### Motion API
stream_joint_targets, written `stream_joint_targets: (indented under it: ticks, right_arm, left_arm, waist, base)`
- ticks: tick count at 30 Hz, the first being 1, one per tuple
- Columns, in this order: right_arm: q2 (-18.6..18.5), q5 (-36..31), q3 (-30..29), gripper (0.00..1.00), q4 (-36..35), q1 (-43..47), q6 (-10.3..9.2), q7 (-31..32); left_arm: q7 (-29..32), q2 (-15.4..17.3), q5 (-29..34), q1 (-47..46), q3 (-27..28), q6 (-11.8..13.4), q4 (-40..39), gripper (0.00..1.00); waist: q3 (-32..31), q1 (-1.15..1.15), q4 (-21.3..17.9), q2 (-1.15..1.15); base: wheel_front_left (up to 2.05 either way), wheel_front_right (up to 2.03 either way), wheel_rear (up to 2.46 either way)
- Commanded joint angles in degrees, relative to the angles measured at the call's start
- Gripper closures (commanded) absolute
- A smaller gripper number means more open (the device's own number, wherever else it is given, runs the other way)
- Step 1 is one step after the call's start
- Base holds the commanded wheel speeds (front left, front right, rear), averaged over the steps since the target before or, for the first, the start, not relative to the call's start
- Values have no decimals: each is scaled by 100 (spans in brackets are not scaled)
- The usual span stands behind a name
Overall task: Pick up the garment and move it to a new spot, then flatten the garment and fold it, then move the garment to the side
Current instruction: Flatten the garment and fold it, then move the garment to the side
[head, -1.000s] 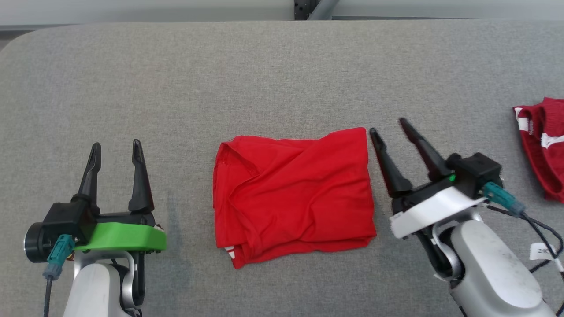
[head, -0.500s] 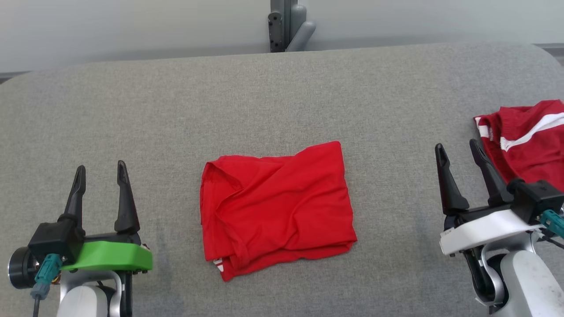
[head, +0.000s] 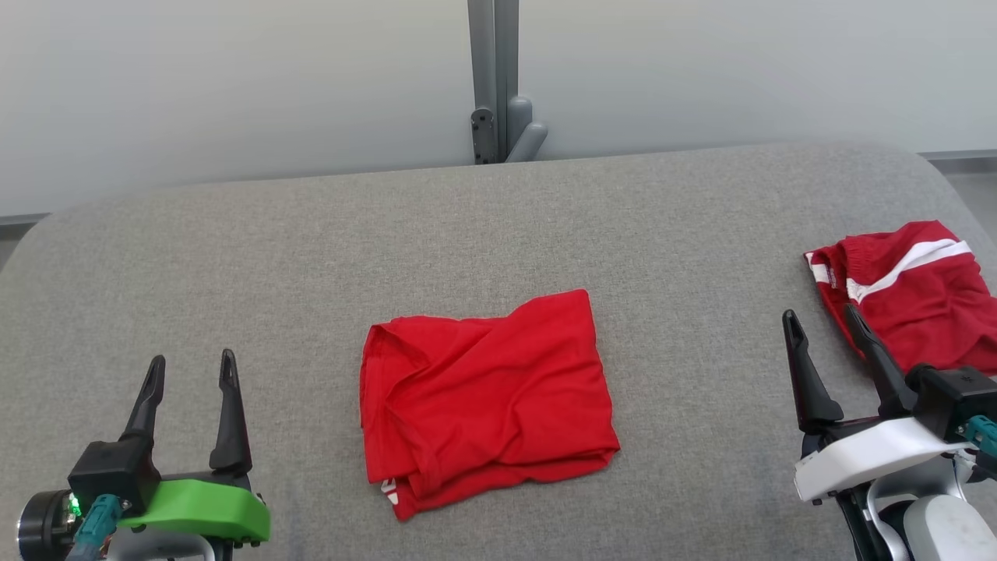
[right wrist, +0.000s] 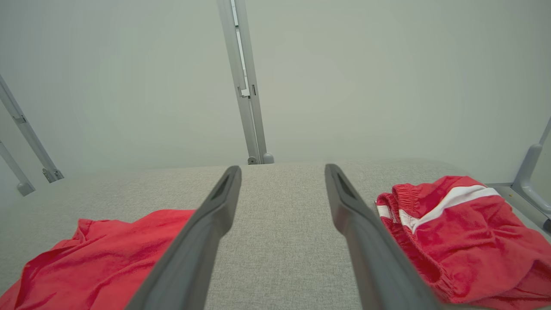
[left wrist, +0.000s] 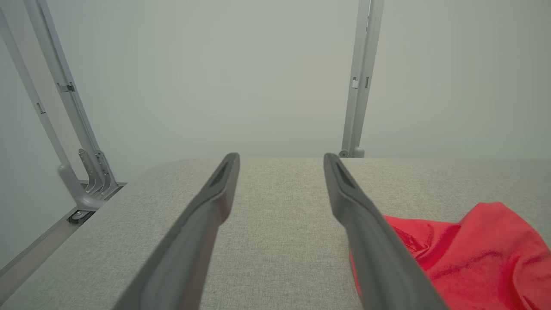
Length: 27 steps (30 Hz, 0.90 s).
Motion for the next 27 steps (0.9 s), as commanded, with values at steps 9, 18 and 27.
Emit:
stream_joint_targets:
  ticks: [9, 18, 27]
  right_arm:
    - [56, -77, -108, 0, -203, 292, -1, 144]
    - [119, -90, -164, 0, -207, 278, -1, 183]
    - [141, -192, -157, 0, -155, 253, -1, 207]
  left_arm:
    - [263, 132, 36, 355, -91, 4, -293, 0]
    - [344, 173, 1, 373, -138, 52, -344, 0]
    - [340, 202, -7, 286, -184, 67, -299, 0]
  waist:
    - [-203, 0, -9, 0]
    - [-184, 0, -69, 0]
    - [-187, 0, -55, 0]
  base:
    - [0, 0, 0]
    - [0, 0, 0]
    - [0, 0, 0]
